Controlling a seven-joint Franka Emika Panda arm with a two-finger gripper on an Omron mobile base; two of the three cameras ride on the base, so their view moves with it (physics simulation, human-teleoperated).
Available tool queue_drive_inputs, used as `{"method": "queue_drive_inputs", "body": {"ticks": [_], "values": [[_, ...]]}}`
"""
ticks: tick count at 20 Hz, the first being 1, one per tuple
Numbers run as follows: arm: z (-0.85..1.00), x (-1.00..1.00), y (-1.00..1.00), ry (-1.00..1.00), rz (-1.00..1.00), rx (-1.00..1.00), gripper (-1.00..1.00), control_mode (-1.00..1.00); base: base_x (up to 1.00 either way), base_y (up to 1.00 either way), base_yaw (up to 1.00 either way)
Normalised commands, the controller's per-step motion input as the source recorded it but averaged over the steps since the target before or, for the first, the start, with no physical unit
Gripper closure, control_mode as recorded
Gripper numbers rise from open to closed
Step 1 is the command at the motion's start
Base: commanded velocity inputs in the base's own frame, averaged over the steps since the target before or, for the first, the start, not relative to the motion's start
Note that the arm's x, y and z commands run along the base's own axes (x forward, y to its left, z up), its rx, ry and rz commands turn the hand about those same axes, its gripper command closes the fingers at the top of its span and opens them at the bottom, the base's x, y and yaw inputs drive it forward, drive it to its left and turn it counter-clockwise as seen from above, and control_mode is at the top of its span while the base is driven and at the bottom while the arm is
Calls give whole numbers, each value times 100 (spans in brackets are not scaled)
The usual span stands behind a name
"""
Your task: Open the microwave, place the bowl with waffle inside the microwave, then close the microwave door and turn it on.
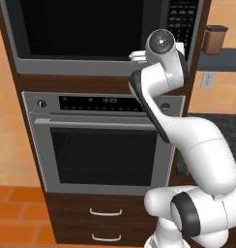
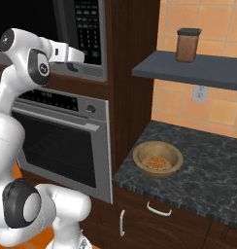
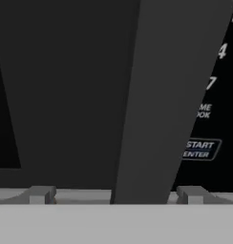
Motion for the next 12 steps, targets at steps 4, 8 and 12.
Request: {"method": "queue_drive_inputs", "body": {"ticks": [4,8,12], "values": [[-30,57,-1,-5,-4,0,-100,-100,0,0,0],[-52,65,-1,-14,0,0,-100,-100,0,0,0],[-55,97,0,-4,0,0,-100,-100,0,0,0]]}}
